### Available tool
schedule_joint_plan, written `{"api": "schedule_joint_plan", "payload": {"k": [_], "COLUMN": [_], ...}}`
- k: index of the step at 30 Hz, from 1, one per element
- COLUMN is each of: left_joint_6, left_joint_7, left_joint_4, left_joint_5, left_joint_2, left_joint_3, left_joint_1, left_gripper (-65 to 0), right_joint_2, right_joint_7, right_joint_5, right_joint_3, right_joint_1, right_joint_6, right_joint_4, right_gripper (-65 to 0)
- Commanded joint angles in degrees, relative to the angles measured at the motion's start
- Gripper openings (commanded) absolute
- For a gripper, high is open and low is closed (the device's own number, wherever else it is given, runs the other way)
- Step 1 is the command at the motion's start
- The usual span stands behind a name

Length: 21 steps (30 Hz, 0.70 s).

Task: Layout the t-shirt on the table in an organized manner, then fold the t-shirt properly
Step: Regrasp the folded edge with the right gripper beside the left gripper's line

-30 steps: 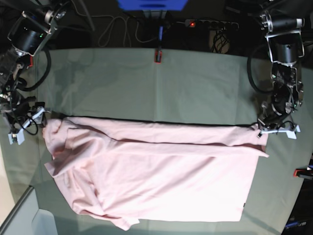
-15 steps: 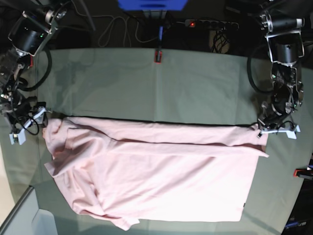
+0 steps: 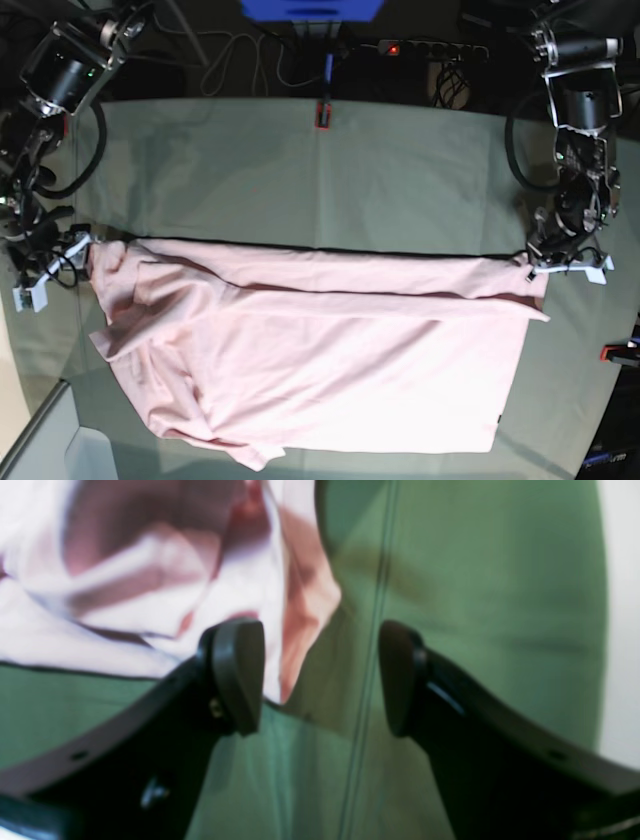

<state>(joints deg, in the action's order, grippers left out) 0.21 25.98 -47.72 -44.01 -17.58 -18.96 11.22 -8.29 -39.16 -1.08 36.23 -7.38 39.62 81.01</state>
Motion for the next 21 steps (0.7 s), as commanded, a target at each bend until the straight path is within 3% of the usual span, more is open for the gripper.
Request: {"api": "schedule_joint_plan", "payload": {"k": [1, 17, 19, 21], "left_joint_6": [0.72, 0.72, 0.72, 0.72], "left_joint_7": [0.79, 0.79, 0.79, 0.79], "left_joint_4": [-0.23, -0.23, -0.23, -0.23], "left_joint_5": [0.54, 0.54, 0.54, 0.54], "left_joint_2": [-0.48, -0.48, -0.48, -0.48], "left_joint_3": [0.02, 0.02, 0.02, -0.07], "left_joint_1": [0.42, 0.51, 0.51, 0.51], "left_gripper": [-64.9, -64.9, -64.9, -64.9], "right_joint_2": [0.07, 1.04, -0.10, -0.54], "right_joint_7": [0.87, 1.93, 3.77, 5.35], "right_joint_5": [0.95, 0.77, 0.77, 0.77], "right_joint_3": [-0.05, -2.95, -3.13, -3.22], "right_joint_1": [-0.76, -2.51, -2.87, -2.87], "right_joint_6": [0.38, 0.38, 0.38, 0.38], "right_joint_4": [1.05, -10.02, -12.22, -12.84], "right_gripper": [-28.1, -28.6, -32.3, -41.2]}}
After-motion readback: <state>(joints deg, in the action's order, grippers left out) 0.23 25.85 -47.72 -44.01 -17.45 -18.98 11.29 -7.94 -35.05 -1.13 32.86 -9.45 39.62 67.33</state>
